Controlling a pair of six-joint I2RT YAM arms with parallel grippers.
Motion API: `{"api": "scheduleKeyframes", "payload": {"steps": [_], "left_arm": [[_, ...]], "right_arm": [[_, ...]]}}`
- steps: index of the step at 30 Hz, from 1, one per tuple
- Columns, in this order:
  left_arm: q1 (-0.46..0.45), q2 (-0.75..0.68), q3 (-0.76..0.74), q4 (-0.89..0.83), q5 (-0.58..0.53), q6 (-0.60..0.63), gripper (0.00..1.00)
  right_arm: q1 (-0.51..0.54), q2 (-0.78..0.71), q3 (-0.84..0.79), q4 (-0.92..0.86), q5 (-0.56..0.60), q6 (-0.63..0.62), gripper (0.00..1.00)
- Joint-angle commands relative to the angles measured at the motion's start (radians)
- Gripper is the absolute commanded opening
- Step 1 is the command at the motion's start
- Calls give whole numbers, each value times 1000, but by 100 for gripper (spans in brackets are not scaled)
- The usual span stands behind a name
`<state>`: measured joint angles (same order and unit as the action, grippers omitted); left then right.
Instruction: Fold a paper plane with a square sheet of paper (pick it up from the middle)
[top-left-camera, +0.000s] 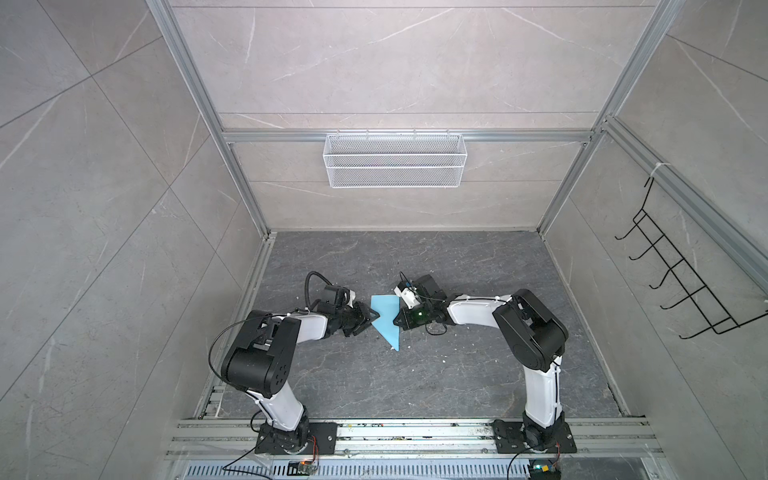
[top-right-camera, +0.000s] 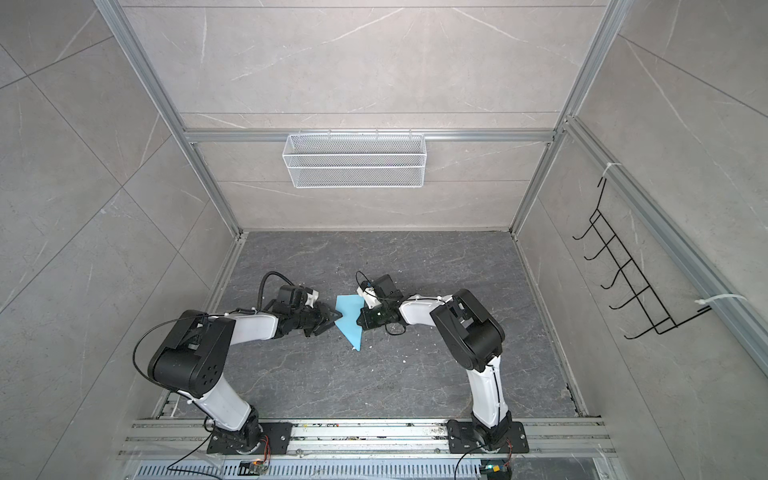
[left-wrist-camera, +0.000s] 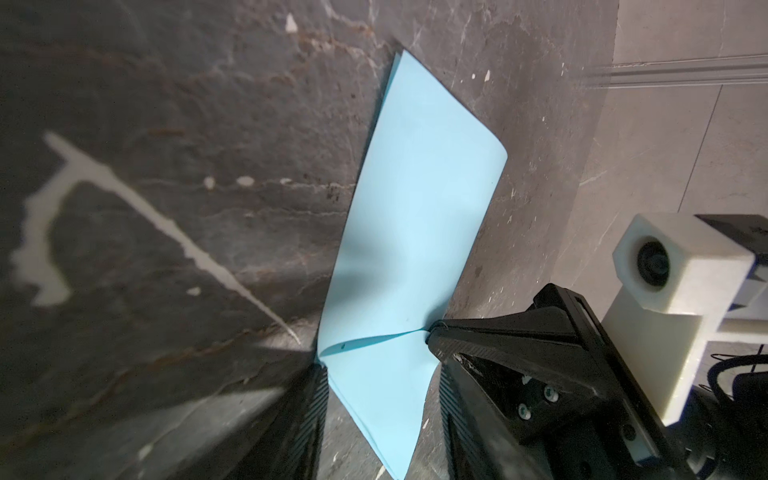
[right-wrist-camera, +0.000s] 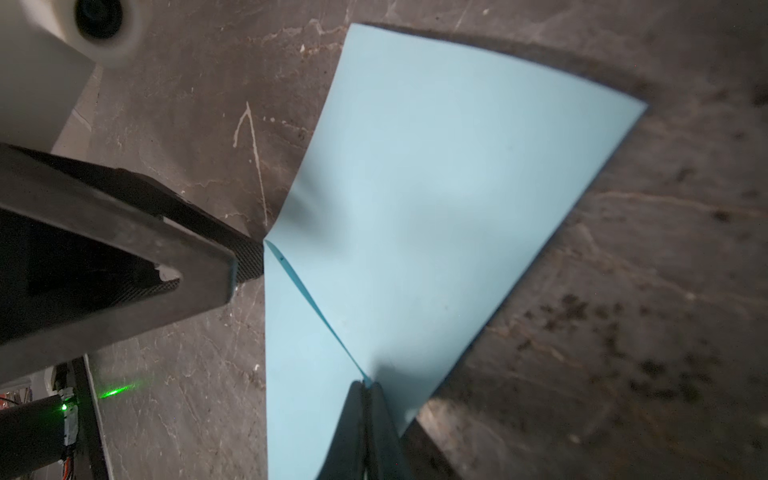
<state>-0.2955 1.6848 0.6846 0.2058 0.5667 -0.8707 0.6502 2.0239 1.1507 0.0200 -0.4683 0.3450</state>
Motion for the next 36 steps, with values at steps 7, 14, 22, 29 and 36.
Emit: {"api": "scheduleKeyframes", "payload": {"steps": [7,14,22,29,36], "left_arm": [[10,-7,4,-20,-8,-57,49],[10,19,21,57,64,-51,41],[9,28,22,91,100,-25,33],[9,71,42,106,136,-19,30],[10,78,46,101,146,-3,19]], "right_arm": [[-7,30,-24,-37,53,5,8],[-7,33,-29,-32,51,7,8],[-6,37,-27,-32,49,6,8],[-6,35,-26,-31,47,9,10],[-6,7,-14,-38,45,14,15]]}}
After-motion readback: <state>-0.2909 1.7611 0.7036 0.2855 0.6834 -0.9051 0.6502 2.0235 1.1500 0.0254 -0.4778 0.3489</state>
